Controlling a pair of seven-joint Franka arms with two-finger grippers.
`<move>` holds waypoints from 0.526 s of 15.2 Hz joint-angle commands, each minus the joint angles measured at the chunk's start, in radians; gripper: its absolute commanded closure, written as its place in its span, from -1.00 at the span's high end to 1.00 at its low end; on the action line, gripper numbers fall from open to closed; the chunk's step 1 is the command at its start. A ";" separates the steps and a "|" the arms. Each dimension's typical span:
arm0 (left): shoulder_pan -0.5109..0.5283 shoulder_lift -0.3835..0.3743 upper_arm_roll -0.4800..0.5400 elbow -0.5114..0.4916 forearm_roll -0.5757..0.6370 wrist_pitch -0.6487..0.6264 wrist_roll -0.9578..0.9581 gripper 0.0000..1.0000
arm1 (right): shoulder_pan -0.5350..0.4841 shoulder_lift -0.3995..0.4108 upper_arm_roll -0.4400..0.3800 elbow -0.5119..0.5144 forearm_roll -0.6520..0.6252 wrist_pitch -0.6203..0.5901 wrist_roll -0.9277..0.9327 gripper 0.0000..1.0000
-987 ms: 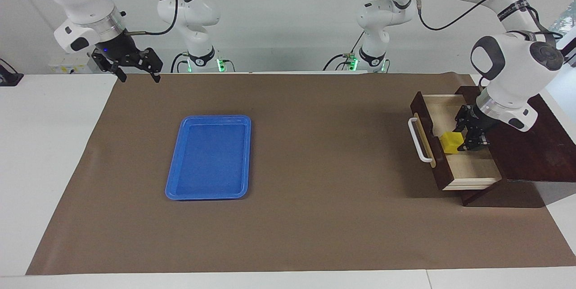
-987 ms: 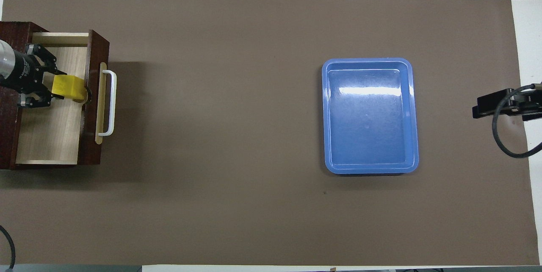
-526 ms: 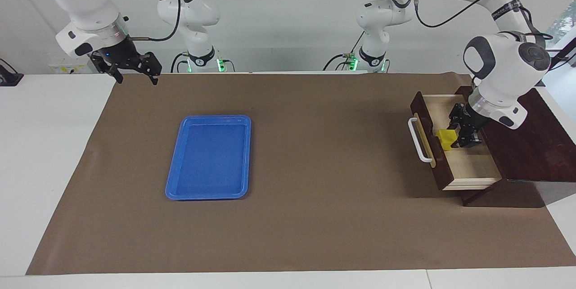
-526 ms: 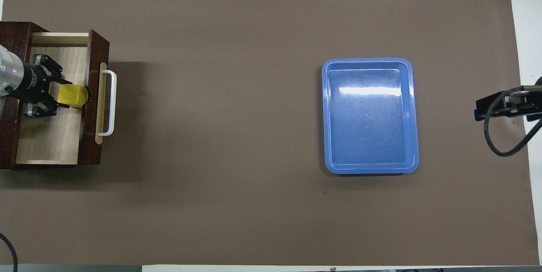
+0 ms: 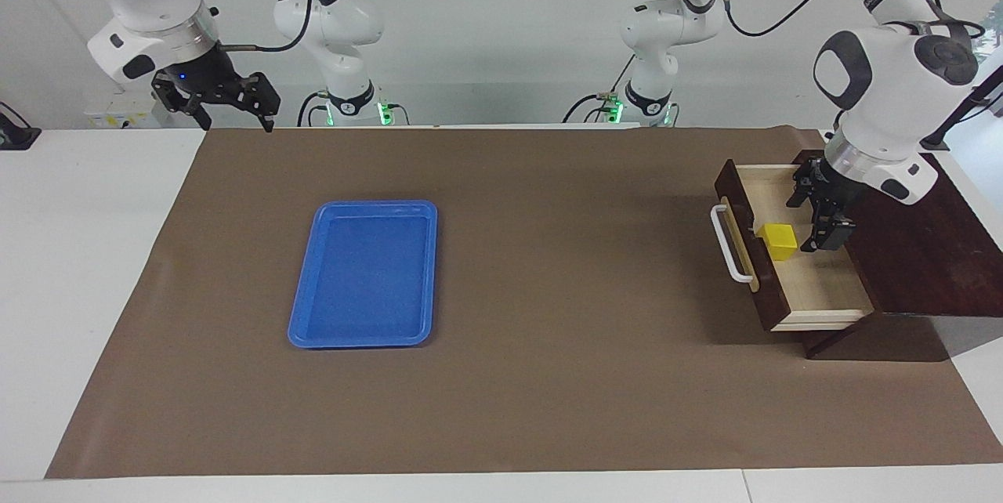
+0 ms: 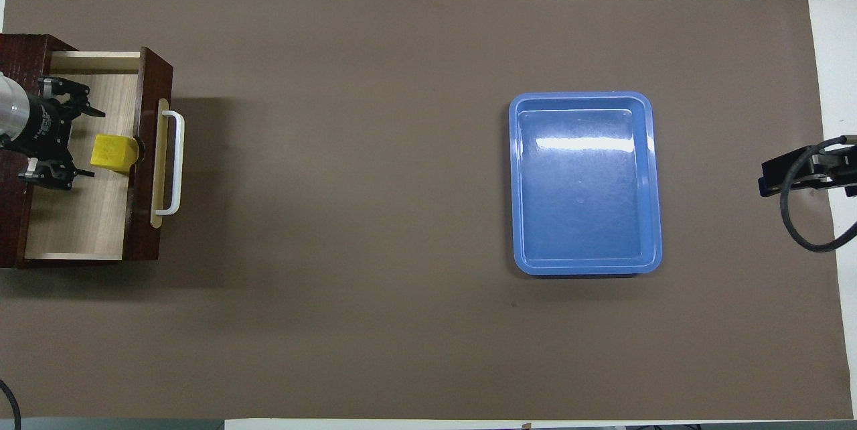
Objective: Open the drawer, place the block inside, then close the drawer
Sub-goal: 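Lower the cube into the open drawer with the left gripper while the right gripper retracts, then push the drawer shut with the left arm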
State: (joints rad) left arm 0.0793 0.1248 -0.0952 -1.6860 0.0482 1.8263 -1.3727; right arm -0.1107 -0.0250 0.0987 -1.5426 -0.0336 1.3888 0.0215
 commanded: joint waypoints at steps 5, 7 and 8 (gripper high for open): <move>-0.271 -0.062 0.006 -0.141 0.241 -0.022 -0.235 1.00 | 0.028 0.025 -0.051 0.021 0.032 -0.011 -0.026 1.00; -0.320 -0.065 0.005 -0.225 0.370 0.019 -0.334 1.00 | 0.026 0.020 -0.050 0.019 0.041 -0.010 -0.025 1.00; -0.325 -0.068 0.005 -0.250 0.404 0.028 -0.356 1.00 | 0.028 0.019 -0.047 0.018 0.035 -0.010 -0.026 1.00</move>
State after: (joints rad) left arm -0.2206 0.1033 -0.1059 -1.8283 0.3690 1.8100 -1.6720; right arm -0.0928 -0.0117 0.0617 -1.5416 -0.0142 1.3894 0.0215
